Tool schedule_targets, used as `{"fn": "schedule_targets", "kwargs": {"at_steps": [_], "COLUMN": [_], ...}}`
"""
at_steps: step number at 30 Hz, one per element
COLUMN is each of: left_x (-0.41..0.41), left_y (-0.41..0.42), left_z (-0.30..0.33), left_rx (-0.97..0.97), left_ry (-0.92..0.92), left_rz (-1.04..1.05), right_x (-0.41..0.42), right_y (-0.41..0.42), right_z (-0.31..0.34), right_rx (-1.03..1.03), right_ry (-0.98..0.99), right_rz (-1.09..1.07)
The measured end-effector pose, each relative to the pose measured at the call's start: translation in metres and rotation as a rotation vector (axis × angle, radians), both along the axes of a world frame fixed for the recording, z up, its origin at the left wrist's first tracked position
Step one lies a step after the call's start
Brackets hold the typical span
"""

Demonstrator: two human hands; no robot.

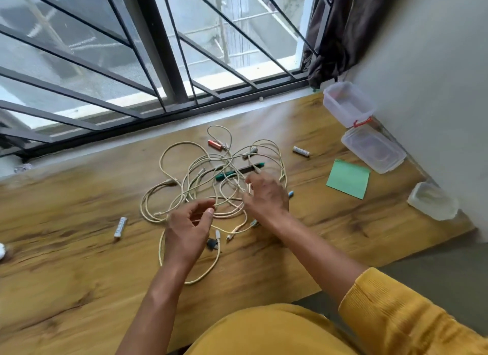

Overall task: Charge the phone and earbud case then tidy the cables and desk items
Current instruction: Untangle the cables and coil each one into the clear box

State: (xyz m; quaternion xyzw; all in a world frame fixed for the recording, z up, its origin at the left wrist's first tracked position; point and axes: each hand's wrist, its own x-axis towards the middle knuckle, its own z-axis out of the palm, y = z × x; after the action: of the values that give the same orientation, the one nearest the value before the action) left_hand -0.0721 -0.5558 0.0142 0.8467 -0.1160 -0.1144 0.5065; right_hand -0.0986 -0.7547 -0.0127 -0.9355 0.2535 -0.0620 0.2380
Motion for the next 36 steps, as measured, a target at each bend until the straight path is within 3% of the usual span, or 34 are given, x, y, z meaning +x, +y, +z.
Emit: {"fn": "schedule_targets", "kwargs": {"at_steps": [8, 12, 17, 20, 24, 30, 36], "left_x": [-0.011, -0.012, -0.007, -0.007, 0.006, 0.034, 0.049], "left_y": [-0.026, -0.033, -0.047, -0.054, -0.047, -0.003, 0.042], "left_z": [0.001, 0.01, 0.027, 0.028, 0.024, 0.032, 0.055], "left_rx": [0.029, -0.008, -0.169, -0.207, -0.357, -0.155, -0.367], "left_ry": [0.084, 0.119, 0.152, 0.014, -0.02, -0.116, 0.26], "left_rz": [-0.086, -0.075, -0.219, -0.244, -0.284, -0.335, -0.483], "right_x": [0.013, 0.008, -0.008, -0.015, -0.016, -0.017, -0.016], "right_y": [-0.011, -0.011, 0.017, 0.036, 0.04, 0.011, 0.001], "right_z": [0.006, 0.045, 0.108, 0.129, 0.144, 0.156, 0.163], "right_rx": [-0.025, 0.25, 0.637, 0.836, 1.16, 1.327, 1.678], "right_ry": [-0.055, -0.242, -0.454, -0.525, -0.536, -0.431, -0.277], "right_rz": [0.035, 0.003, 0.196, 0.305, 0.341, 0.439, 0.675]}}
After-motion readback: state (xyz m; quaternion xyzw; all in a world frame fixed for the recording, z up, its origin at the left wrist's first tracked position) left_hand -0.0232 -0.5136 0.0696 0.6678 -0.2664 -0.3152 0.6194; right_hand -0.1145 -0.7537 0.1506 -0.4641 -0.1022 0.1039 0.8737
